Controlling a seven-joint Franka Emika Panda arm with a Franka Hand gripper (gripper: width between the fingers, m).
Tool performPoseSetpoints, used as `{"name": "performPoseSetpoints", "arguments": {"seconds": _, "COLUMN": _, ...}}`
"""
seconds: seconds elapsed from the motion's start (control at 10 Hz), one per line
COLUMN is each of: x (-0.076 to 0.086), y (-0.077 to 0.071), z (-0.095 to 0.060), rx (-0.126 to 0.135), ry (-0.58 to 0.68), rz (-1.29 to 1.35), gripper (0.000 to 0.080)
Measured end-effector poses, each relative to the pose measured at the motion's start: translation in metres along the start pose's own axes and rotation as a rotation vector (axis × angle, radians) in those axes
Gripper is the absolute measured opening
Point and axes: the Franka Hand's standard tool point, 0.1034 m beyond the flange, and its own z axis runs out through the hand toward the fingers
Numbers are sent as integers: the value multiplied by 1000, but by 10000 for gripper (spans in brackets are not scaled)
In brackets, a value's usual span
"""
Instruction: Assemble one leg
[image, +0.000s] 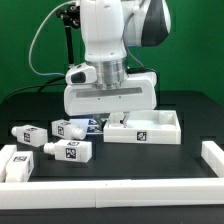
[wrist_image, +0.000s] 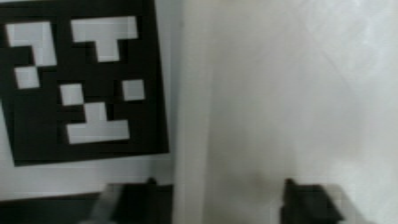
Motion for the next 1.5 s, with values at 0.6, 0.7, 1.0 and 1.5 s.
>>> {"name": "performPoseSetpoints", "arguments": {"seconds": 0.6, "x": 48, "y": 3, "z": -33, "rx": 49, "ry": -58, "rz": 25, "gripper": 53}}
{"name": "performPoseSetpoints", "arguments": {"seconds": 0.7, "x": 65, "y": 3, "z": -48, "rx": 62, "ry": -69, "rz": 32, "gripper": 53}}
{"name": "performPoseSetpoints", "arguments": {"seconds": 1.0, "x": 81, "y": 0, "z": -60, "rx": 81, "ry": -95, "rz": 51, "gripper": 54}}
{"name": "performPoseSetpoints", "arguments": {"seconds": 1.5, "x": 117, "y": 15, "z": -73, "rx": 97, "ry": -104, "rz": 10, "gripper": 54}}
